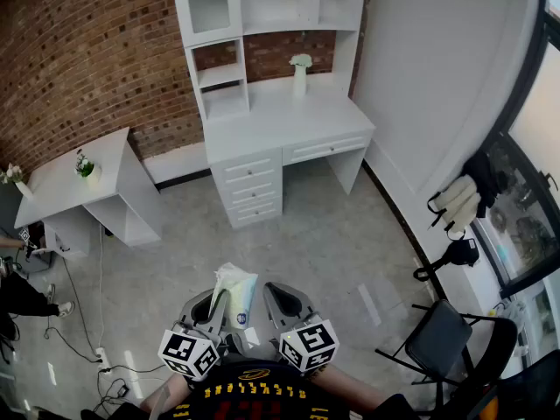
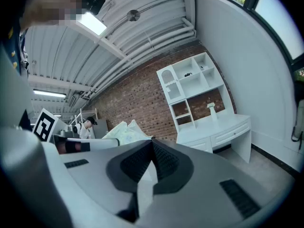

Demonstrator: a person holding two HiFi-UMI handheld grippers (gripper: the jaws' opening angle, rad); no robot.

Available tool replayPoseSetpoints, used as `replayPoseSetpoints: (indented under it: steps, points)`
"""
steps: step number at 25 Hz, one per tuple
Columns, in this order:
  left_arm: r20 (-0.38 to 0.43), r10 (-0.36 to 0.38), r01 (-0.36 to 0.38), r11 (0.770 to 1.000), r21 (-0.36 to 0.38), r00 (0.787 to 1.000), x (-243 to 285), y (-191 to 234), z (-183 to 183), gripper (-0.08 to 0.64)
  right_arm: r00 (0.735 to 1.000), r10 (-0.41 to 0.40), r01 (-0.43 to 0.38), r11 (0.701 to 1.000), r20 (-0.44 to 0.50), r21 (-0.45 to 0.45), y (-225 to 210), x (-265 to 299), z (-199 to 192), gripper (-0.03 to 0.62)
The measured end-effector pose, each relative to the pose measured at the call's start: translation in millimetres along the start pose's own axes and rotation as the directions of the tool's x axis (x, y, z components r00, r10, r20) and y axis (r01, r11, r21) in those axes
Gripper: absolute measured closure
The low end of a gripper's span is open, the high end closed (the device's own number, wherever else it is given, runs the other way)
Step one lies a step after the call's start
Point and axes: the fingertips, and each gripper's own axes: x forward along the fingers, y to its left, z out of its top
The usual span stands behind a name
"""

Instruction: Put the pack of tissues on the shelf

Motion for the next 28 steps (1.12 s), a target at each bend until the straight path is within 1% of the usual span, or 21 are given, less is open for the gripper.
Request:
replayPoseSetpoints:
  steps: [7,13,19,24,28]
  points:
    - [0.005,0.013,-0.013,1.0,0.005,1.0,-13,-23,-4,0.538,1.0,0.022,-0.022,1.0,0.003,-0.01,6,-24,-1,0.594]
    - [0.014,0.025,-0.025,1.0,0.016,1.0,-20,-41,-5,0.538,1.0,0.03,-0.03,0.998,0.008,0.049,0,-40,-8,0.594]
    - [-0.006,0.038,-0.038,0.999,0.018,0.999,-20,-42,-11,0.538,1.0,0.03,-0.029,0.997,-0.004,0.065,-2,-42,-14,0.594]
    - [-0.011,0.021,-0.02,1.0,0.02,1.0,-7,-44,-10,0.538,1.0,-0.003,0.005,0.996,-0.017,0.086,-17,-40,-18,0.594]
    - [-0.027,0.022,-0.022,1.0,0.008,0.999,0,-33,-12,0.538,0.999,-0.013,0.017,0.995,-0.035,0.102,-21,-29,-20,0.594]
